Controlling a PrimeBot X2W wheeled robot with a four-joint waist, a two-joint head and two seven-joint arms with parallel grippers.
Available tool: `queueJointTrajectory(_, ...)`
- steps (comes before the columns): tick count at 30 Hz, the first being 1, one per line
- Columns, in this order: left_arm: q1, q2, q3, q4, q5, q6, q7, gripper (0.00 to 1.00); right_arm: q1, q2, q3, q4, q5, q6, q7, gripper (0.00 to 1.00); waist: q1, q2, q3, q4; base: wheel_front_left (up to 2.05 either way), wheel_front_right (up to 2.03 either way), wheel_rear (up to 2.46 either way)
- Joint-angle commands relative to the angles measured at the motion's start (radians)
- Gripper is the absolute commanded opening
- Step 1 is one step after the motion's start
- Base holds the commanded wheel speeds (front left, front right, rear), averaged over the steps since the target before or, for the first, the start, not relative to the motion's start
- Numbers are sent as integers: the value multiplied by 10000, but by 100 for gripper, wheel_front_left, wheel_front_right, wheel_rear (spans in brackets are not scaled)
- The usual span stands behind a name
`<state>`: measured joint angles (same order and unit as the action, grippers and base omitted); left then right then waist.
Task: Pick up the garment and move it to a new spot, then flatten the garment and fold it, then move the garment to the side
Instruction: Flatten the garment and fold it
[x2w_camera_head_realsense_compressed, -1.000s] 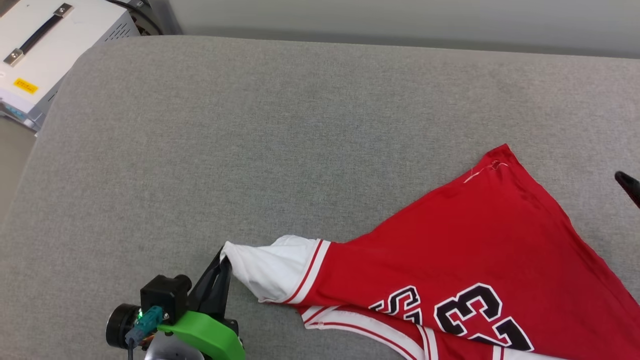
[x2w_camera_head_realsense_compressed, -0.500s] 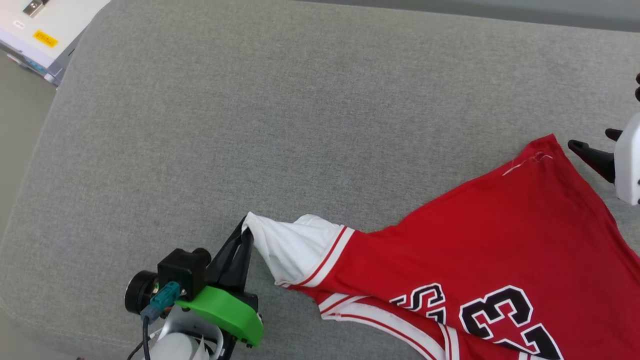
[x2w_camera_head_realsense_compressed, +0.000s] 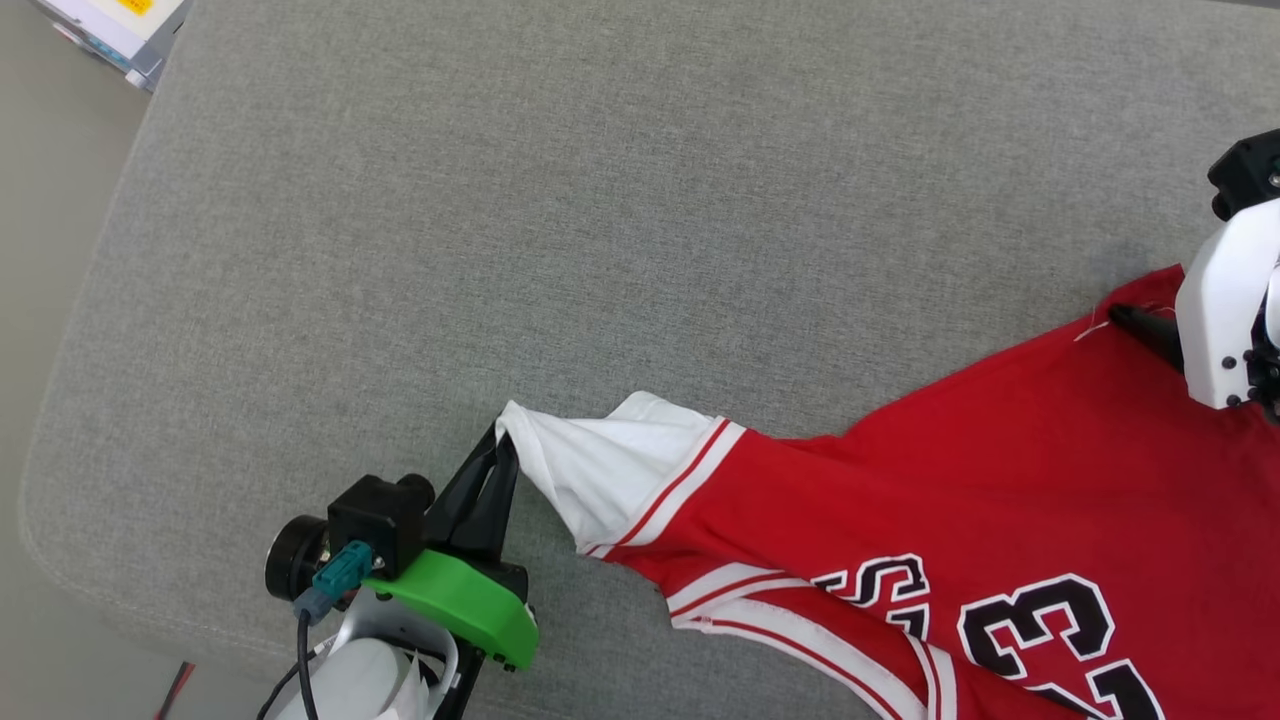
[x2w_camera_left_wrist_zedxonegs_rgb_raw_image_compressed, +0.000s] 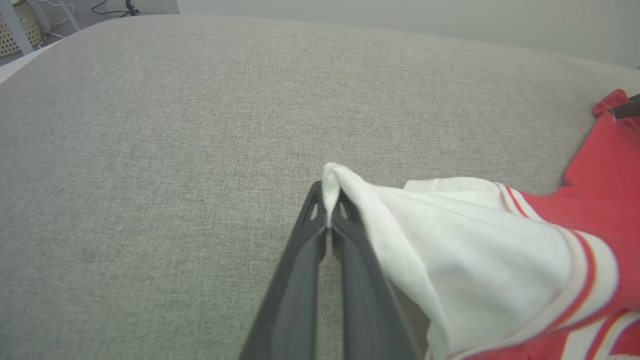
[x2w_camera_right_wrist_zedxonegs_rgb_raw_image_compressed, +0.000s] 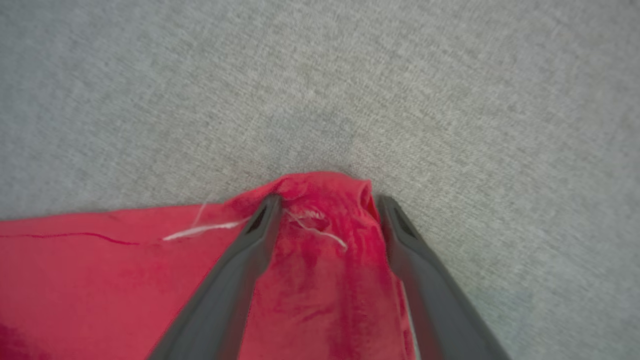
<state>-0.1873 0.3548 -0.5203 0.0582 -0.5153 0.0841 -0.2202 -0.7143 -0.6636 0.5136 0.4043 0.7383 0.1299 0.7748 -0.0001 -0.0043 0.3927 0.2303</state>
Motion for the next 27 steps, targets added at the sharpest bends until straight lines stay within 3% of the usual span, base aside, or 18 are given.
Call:
queueJointTrajectory(1, -202, -46, 11, 73, 119, -53, -87, 0, 281, 203, 459, 230, 366, 8, 115, 100, 1, 43, 45, 34, 0, 0, 0)
queueJointTrajectory(3, -228, -65, 38, 158, 105, -65, -128, 0, 283, 145, 738, 305, 552, 8, 97, 100, 1, 43, 33, -7, 0, 0, 0)
queueJointTrajectory(4, -239, -72, 44, 197, 100, -77, -143, 0, 249, 113, 832, 326, 603, 8, 52, 95, 1, 43, 22, -24, 0, 0, 0)
queueJointTrajectory(5, -256, -75, 50, 246, 96, -94, -161, 0, 176, 61, 914, 349, 622, 8, -95, 21, 1, 43, 1, -51, 0, 0, 0)
queueJointTrajectory(6, -266, -77, 59, 288, 91, -106, -174, 0, 117, 42, 967, 384, 665, 8, -200, 0, 1, 43, -34, -82, 0, 0, 0)
queueJointTrajectory(14, -205, -3, 96, 601, 82, -219, -268, 0, -302, -93, 1434, 311, 903, 8, -1765, 0, 1, 43, -795, -383, 0, 0, 0)
queueJointTrajectory(27, -288, 587, 491, 80, 84, -67, -168, 0, 125, -1035, 1897, -887, 1203, 8, -4883, 0, 1, 43, -2301, -1058, 0, 0, 0)
